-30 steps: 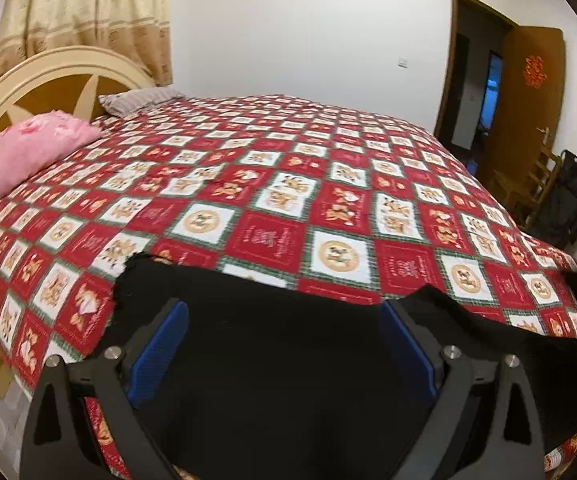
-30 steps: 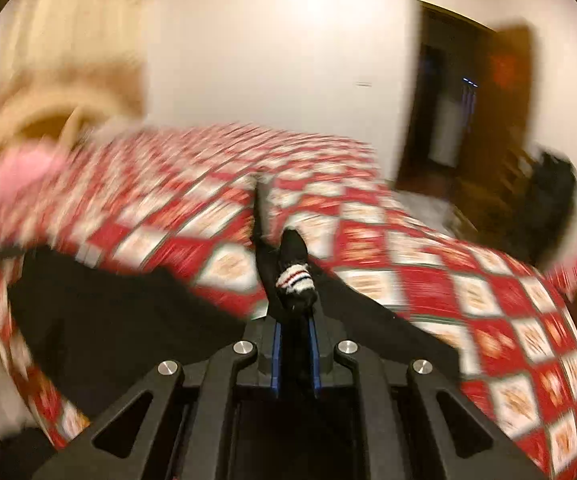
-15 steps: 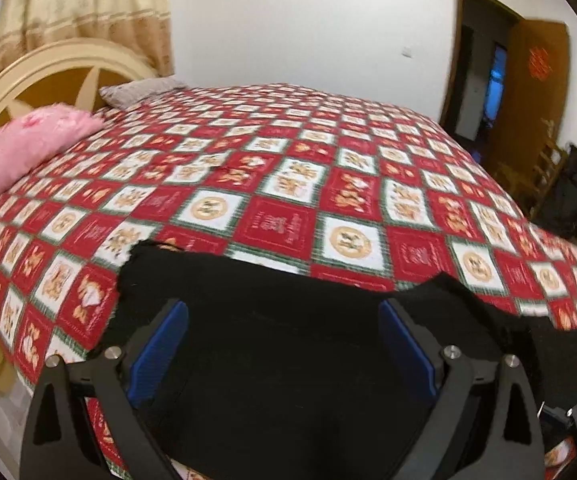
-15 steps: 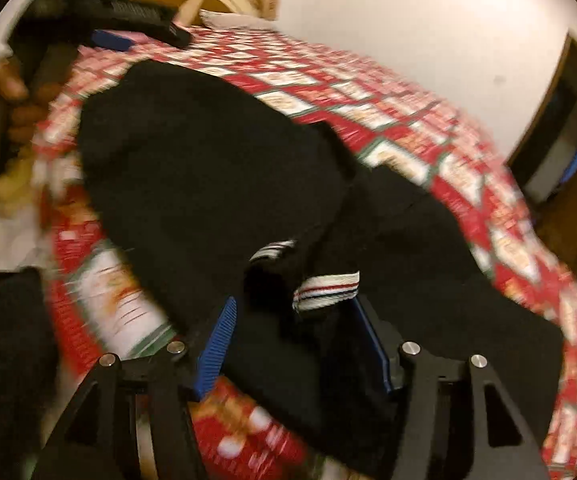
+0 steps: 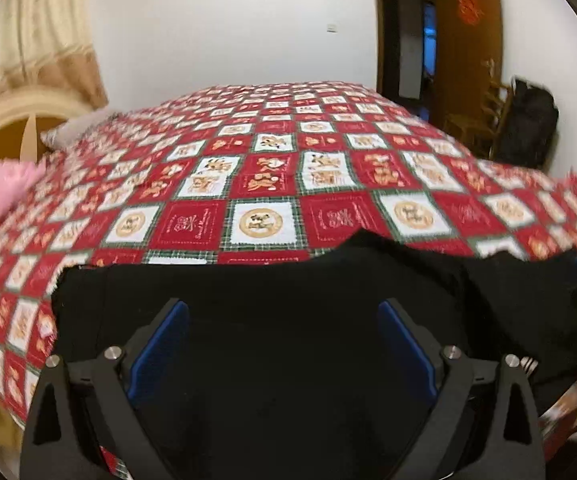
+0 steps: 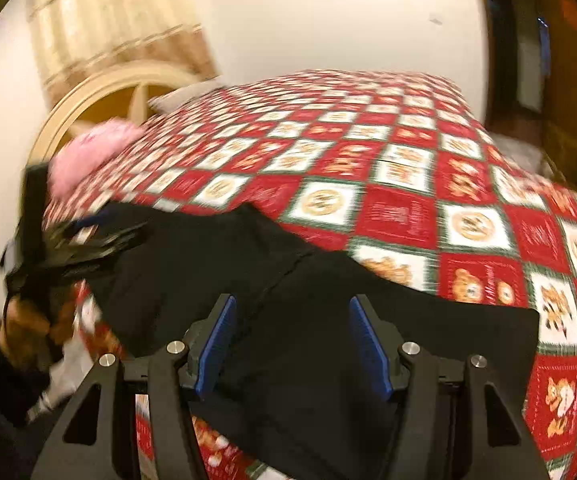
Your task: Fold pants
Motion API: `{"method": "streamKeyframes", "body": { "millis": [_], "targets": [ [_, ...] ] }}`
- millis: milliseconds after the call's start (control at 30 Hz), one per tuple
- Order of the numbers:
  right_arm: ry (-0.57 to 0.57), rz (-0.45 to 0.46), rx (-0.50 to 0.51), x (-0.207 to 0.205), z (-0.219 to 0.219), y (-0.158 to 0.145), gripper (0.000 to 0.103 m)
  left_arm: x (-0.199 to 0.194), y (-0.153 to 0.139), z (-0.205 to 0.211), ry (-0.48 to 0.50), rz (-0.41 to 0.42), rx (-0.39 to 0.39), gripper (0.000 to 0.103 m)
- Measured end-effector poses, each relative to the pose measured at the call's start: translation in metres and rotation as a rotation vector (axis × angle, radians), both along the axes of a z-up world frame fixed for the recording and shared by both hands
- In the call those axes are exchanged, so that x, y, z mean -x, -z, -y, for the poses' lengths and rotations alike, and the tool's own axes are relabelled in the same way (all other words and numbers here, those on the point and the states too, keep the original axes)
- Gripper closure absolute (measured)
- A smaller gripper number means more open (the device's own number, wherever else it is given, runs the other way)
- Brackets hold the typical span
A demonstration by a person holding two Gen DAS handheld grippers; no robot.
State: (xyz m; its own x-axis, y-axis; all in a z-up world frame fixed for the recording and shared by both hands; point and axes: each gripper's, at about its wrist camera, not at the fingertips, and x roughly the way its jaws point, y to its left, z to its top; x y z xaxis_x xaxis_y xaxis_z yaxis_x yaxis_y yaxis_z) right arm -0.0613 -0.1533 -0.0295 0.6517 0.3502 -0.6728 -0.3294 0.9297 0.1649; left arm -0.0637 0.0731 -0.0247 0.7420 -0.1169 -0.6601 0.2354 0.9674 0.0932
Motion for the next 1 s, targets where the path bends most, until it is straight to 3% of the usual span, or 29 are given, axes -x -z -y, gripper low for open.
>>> {"method": "streamKeyframes", "body": {
  "millis": [67,167,233,300,367,400,433,467,533,600,633,733,800,900,1000],
  "targets": [
    [-0.085,0.024,0.073,0.01,-0.029,0.008,0.042,-0.001,0.005,0.005,0.003,-0.009,-0.027,0.005],
    [-0.165,0.061,0.229,0.014,-0.075,0.023,0.043,-0.003,0.007,0.003,-0.005,-0.042,0.002,0.005],
    [-0.204,0.079,0.41,0.013,-0.104,0.042,0.043,-0.001,0.002,-0.002,-0.008,-0.035,0.021,0.005],
    [-0.245,0.065,0.547,0.012,-0.116,0.062,0.043,0.001,-0.002,-0.007,-0.018,-0.017,0.018,0.005],
    [-0.251,0.073,0.596,0.011,-0.117,0.071,0.043,0.001,-0.003,-0.012,-0.028,-0.011,0.021,0.005],
    [-0.24,0.08,0.566,0.009,-0.114,0.07,0.06,0.0,-0.003,-0.015,-0.036,-0.014,0.026,0.005],
    [-0.196,0.063,0.522,0.003,-0.107,0.066,0.084,-0.001,-0.002,-0.018,-0.043,-0.018,0.033,0.005],
    [-0.15,0.051,0.466,-0.002,-0.097,0.062,0.084,-0.003,-0.001,-0.02,-0.048,-0.025,0.038,0.005],
    [-0.029,0.033,0.181,-0.007,-0.054,0.041,0.085,-0.006,-0.001,-0.026,-0.062,-0.031,0.047,0.005],
    [0.039,0.075,-0.056,0.002,-0.017,0.02,0.085,-0.006,-0.003,-0.034,-0.075,-0.023,0.071,0.005],
    [0.044,0.092,-0.117,0.008,-0.008,0.014,0.085,-0.007,-0.004,-0.038,-0.084,-0.025,0.083,0.005],
    [-0.06,0.016,-0.218,0.012,-0.017,0.022,0.076,-0.011,-0.005,-0.048,-0.115,-0.042,0.128,0.005],
    [-0.137,-0.12,-0.159,0.011,-0.04,0.048,0.058,-0.01,-0.005,-0.052,-0.127,-0.043,0.142,0.005],
    [-0.183,-0.166,-0.088,0.019,-0.051,0.063,0.058,-0.011,-0.005,-0.053,-0.112,-0.047,0.141,0.005],
    [-0.205,-0.182,-0.147,0.019,-0.036,0.045,0.058,-0.016,-0.006,-0.05,-0.11,-0.045,0.116,0.005]
  ]
}}
